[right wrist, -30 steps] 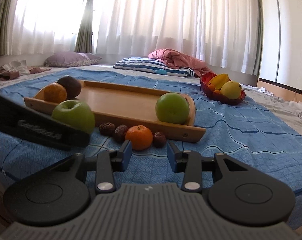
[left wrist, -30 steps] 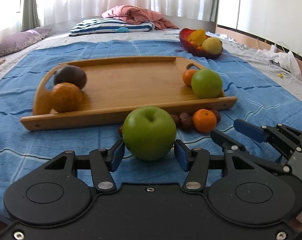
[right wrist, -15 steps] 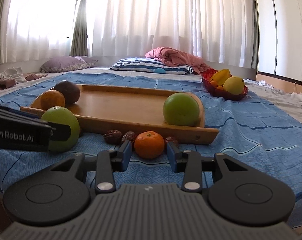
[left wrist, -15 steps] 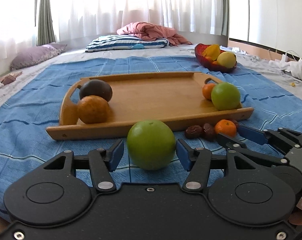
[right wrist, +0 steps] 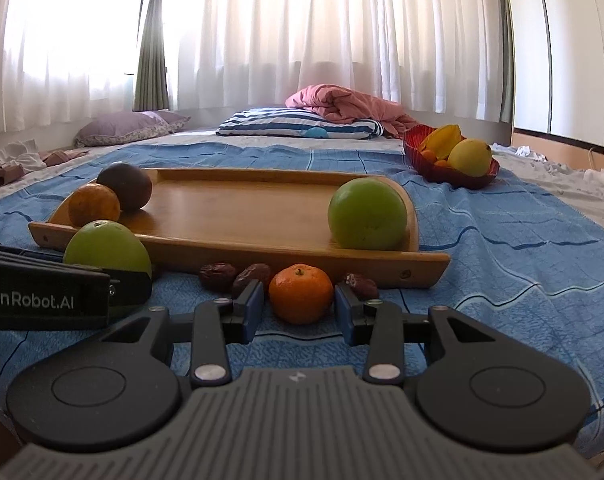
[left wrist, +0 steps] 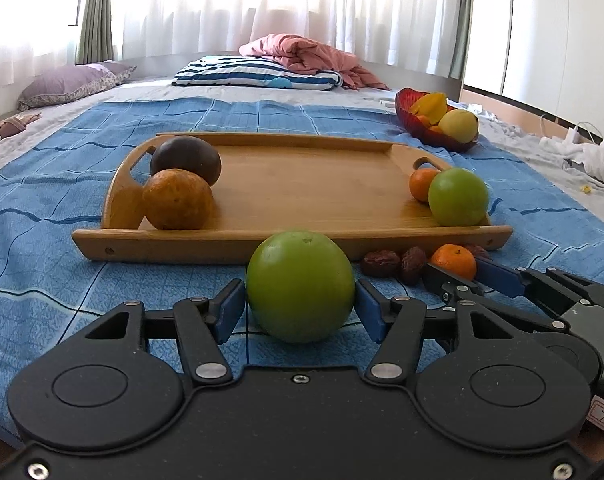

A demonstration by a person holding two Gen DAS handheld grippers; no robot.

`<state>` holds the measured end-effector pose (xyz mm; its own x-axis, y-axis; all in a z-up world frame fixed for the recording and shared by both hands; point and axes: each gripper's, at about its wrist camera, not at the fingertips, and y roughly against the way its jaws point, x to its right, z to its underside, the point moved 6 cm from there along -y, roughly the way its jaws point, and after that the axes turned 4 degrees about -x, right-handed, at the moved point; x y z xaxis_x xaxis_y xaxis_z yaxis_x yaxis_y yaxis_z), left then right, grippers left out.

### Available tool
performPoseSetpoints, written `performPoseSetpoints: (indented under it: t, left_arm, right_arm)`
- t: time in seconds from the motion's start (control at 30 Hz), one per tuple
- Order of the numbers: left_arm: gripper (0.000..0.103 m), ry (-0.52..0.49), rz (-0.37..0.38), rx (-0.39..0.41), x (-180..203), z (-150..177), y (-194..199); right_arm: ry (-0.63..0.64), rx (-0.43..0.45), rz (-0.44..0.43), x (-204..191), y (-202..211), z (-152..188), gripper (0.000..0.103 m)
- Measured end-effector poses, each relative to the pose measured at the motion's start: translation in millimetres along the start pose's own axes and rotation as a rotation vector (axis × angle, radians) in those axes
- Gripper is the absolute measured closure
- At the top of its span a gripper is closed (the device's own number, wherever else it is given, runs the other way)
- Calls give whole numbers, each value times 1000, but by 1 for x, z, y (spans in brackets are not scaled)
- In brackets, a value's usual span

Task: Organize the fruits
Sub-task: 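Lift the green apple with the left gripper while the right gripper approaches a tangerine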

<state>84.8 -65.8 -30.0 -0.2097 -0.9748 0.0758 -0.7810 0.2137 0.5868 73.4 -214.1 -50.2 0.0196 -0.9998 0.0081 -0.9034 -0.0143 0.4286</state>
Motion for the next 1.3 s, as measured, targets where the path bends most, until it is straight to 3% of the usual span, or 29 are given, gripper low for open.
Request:
performPoseSetpoints:
  t: [1.0,1.3]
  left_arm:
    - [46,1,7,-10,1,-1,-18]
    - [46,-27,3,-12,2,-7,-15]
  right_arm:
    - [47,3,6,-10,-9,3,43]
    - [93,-4,25,-16,-5,-2,63]
